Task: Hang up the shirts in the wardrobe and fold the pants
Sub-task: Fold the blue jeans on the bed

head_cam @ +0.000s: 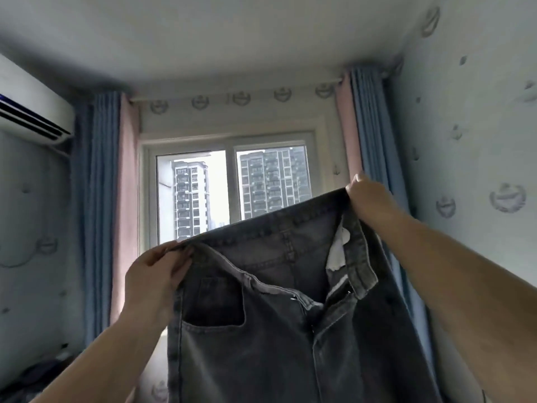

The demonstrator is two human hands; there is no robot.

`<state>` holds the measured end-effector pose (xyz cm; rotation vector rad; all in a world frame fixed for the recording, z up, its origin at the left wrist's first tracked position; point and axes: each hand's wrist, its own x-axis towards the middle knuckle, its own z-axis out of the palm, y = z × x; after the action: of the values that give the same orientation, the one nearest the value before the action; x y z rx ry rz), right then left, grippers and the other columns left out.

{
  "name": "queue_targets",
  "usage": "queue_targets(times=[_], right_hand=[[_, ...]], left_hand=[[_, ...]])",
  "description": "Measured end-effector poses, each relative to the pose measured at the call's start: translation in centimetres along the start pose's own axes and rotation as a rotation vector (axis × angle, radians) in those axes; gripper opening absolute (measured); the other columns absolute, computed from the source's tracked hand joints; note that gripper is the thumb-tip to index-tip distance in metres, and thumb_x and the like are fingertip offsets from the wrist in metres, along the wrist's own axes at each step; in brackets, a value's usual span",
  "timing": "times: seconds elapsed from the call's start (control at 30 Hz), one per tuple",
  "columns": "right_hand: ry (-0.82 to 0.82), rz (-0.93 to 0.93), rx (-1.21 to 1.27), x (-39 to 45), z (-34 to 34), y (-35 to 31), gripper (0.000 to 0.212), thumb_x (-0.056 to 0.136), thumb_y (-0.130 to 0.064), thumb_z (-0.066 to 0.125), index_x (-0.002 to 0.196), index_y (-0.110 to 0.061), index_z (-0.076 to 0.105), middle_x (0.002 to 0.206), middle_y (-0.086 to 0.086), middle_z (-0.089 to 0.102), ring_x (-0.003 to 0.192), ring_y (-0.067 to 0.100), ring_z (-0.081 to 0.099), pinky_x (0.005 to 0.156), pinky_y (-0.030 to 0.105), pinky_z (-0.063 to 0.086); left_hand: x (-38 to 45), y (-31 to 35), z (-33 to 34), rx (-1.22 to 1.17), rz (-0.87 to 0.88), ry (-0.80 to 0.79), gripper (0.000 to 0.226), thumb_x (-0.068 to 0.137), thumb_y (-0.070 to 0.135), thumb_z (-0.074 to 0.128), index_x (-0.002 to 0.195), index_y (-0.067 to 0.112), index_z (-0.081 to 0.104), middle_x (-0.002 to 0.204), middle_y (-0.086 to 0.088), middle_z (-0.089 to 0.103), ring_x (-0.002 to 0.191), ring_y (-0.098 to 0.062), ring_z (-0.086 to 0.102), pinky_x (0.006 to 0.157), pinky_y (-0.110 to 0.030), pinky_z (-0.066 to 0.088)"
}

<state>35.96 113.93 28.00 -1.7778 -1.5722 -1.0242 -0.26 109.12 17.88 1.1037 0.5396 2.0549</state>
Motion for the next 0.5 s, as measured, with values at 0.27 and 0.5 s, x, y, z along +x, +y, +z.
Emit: queue_targets(times=[0.27,0.5], right_hand=[[-0.043,-0.129,0.502,4.4,2.0,-12.9,0.022,0.093,-0.011,0.034,0.109,-0.008,0.049,0.109,0.012,0.050,0.092,0.036,0.054,0.075,0.039,0.039],[-0.499,-0.309,0.709,-10.1,13.6,-29.9,0.024,0.092,-0.012,0.032,0.110,-0.018,0.046,0.102,0.015,0.058,0.074,0.025,0.054,0.058,0.033,0.038]], left_hand=[[-3.2,2.4,-10.1,-0.062,-0.104,0.260,0.020,0.093,-0.008,0.045,0.088,0.002,0.062,0.069,-0.009,0.073,0.068,-0.013,0.072,0.063,-0.023,0.059],[-14.9,-2.8,-27.4,-0.055,-0.348,0.736,0.019,0.095,-0.005,0.042,0.092,0.003,0.060,0.071,-0.012,0.069,0.057,-0.014,0.070,0.053,-0.022,0.058]])
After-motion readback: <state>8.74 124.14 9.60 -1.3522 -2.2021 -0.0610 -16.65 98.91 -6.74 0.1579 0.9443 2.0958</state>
